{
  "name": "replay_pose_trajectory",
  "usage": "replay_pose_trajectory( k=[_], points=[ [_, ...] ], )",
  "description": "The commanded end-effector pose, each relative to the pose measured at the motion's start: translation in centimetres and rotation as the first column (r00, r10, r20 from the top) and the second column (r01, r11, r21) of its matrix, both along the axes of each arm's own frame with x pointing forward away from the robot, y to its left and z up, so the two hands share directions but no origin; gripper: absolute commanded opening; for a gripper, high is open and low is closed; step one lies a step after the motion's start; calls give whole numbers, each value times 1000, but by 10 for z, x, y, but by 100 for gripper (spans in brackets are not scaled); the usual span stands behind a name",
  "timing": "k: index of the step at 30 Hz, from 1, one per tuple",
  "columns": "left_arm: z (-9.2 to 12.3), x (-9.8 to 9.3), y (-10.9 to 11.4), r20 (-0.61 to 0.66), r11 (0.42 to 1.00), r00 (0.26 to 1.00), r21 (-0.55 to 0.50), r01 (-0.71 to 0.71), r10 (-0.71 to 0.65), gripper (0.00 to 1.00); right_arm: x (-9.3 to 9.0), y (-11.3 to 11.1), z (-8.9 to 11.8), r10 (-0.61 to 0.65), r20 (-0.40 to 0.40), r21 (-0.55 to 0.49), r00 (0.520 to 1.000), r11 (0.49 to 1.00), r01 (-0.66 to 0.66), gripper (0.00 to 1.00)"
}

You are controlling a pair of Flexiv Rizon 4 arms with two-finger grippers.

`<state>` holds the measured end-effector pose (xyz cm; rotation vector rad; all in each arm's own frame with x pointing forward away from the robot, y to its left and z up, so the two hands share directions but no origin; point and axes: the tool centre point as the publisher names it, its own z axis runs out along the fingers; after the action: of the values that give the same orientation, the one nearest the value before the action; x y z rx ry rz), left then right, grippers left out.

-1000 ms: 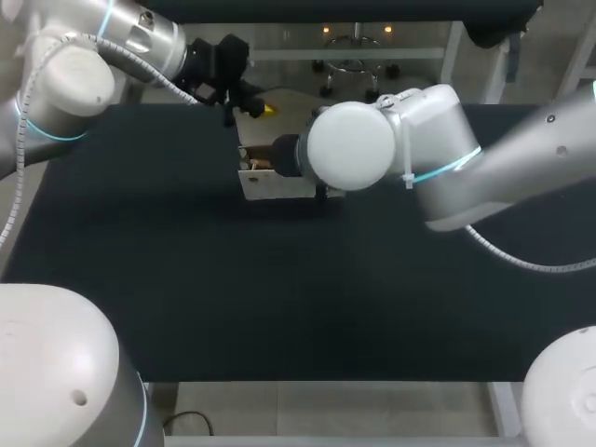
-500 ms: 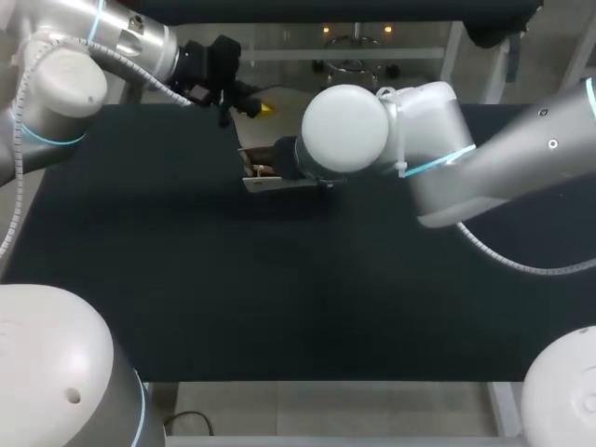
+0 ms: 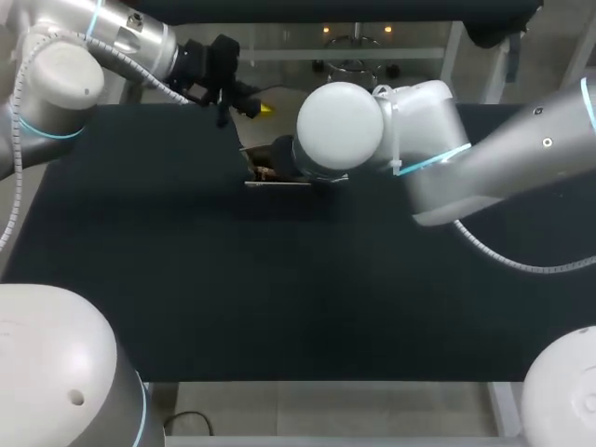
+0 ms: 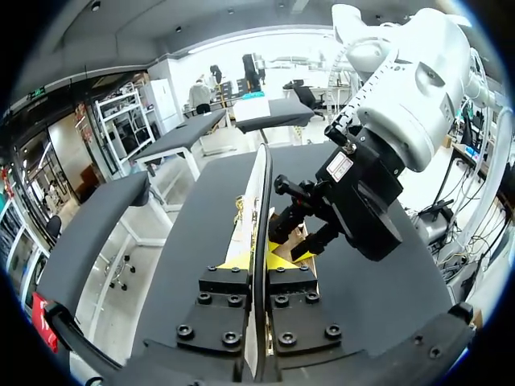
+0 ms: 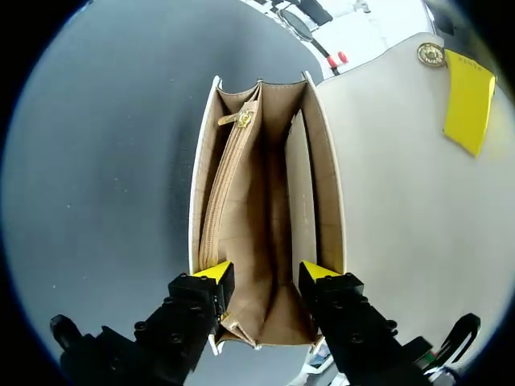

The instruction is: Pick up the bag, open it, inspect its contents, close it, and place it on the opposite side

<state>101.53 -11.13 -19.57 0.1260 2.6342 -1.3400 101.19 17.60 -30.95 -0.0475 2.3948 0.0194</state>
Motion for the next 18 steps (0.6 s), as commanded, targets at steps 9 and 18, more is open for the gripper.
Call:
replay_pose_trajectory(
  k=[9,18],
  points=[
    [-5,7,-3,-76,999,996,-15,50,-51,0,-1,1,-6,2,8,3,1000,1000,-2,100],
    [-8,10,-4,-51,999,998,35,28,-26,0,-18,-1,26,10,78,11,997,1000,-11,89]
  ],
)
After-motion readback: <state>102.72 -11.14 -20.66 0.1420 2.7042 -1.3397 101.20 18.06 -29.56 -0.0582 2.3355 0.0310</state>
